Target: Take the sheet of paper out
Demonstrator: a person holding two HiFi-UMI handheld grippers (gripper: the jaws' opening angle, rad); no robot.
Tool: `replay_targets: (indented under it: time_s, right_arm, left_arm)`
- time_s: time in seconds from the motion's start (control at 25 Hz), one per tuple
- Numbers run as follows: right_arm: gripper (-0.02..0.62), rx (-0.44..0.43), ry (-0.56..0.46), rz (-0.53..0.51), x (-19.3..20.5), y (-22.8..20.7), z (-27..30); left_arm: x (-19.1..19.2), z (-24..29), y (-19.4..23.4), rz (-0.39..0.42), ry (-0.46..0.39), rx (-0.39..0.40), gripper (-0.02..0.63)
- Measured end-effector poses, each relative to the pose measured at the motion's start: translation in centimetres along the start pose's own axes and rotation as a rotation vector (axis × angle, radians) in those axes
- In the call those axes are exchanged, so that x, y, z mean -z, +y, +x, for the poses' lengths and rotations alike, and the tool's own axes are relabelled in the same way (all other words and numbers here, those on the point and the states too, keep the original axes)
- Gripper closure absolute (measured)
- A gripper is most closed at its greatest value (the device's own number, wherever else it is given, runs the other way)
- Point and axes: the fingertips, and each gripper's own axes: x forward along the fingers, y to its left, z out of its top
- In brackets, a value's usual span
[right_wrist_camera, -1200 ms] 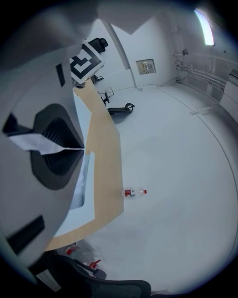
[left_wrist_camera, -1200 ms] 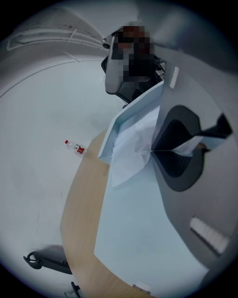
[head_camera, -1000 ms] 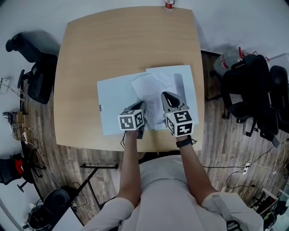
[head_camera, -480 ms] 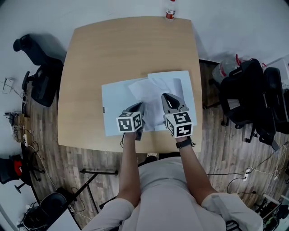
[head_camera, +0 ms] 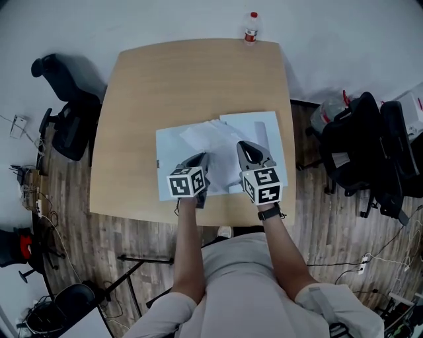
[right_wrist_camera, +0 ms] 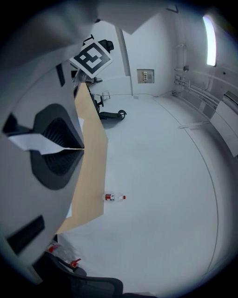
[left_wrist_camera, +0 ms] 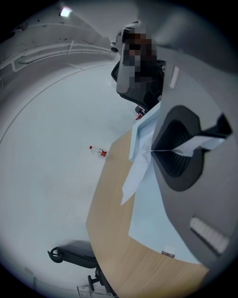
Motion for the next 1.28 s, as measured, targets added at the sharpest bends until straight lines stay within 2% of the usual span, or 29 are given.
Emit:
replay_targets:
  time_s: [0.28,0.68,1.08,1.28]
  right_arm:
    - [0.581,-0.007,-0.039,-0.009,-1.6,1.3,-0.5]
    - [0.581,0.016,-0.117,-0.024,-4.5,1.7,-2.7]
    - [0.581,0.043,-0.185,-0.037,-6.5,1.9,-5.4]
    - [0.581,0.055,-0.211,-0.033,-7.0,1.8,-6.6]
  left_arm:
    - [-2.2,-2.2,-0.5,0.052,-0.050,-0.003,0.594]
    - [-5.8,-4.9,-3.6,0.157,-0.134,0.018,0.594]
    - [-8.4,-7.4,-6.5,0.218,-0.218,0.019,0.594]
    - [-9.4,-8.5,-7.7,0.300,-0.253,-0.018,0.594]
